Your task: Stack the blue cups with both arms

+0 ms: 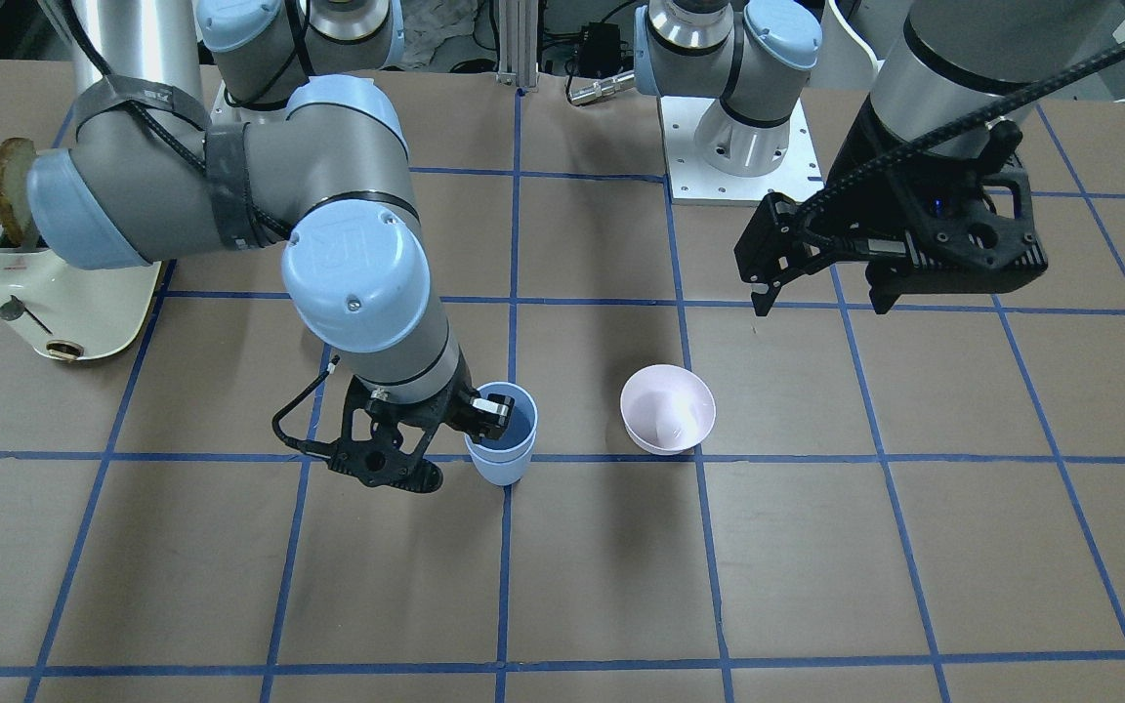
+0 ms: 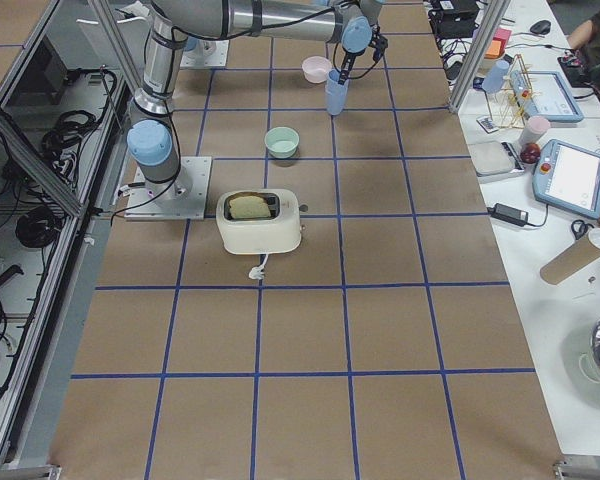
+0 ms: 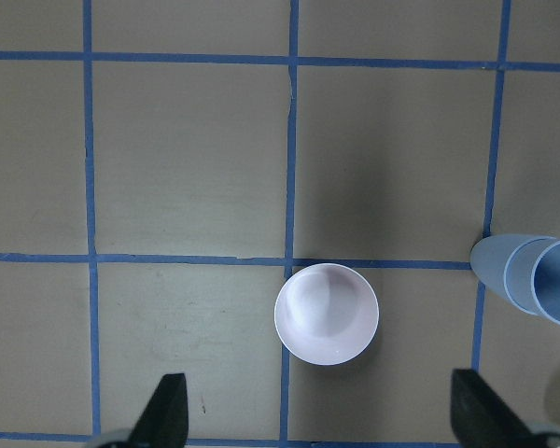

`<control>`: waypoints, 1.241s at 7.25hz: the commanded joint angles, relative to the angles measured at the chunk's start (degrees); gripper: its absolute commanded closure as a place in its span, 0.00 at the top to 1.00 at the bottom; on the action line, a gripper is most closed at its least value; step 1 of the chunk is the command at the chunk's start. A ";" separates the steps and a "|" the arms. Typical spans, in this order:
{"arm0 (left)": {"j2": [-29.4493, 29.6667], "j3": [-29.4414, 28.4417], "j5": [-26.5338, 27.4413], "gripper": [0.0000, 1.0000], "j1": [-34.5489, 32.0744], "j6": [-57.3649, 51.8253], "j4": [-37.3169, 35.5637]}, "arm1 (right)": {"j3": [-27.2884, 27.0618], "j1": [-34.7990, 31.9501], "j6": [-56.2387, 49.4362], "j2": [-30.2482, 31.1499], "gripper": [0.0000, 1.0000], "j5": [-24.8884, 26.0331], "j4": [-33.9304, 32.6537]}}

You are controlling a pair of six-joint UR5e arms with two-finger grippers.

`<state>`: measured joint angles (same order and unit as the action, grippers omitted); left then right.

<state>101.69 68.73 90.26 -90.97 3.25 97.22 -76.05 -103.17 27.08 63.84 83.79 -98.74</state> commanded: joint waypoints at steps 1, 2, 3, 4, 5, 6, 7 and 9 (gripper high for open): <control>0.00 0.00 0.00 1.00 0.00 0.00 -0.02 | 0.29 6.46 -15.13 4.43 1.00 5.04 0.12; 0.00 0.00 0.09 1.00 0.00 0.00 0.07 | -0.23 9.28 -23.65 8.28 1.00 6.89 2.22; 0.00 0.00 0.09 1.00 0.00 0.00 0.07 | -0.50 11.74 -27.82 11.63 1.00 7.35 6.50; 0.00 0.00 0.09 1.00 0.00 0.00 0.07 | -1.90 12.29 -35.52 15.06 1.00 7.44 11.42; 0.00 0.00 0.09 1.00 0.00 0.00 0.07 | -3.91 12.38 -38.47 17.18 1.00 6.65 9.73; 0.00 0.00 0.09 1.00 0.00 0.00 0.07 | -4.54 12.12 -38.59 17.55 1.00 6.21 5.80; 0.00 0.00 0.09 1.00 0.00 0.00 0.07 | -4.55 11.77 -37.55 17.55 1.00 6.29 5.41; 0.00 0.00 0.09 1.00 -0.08 0.00 0.07 | -4.55 11.94 -33.26 17.46 1.00 6.47 5.32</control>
<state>101.69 68.73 90.35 -90.98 3.25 97.29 -80.57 -91.27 -8.98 81.29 90.18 -93.03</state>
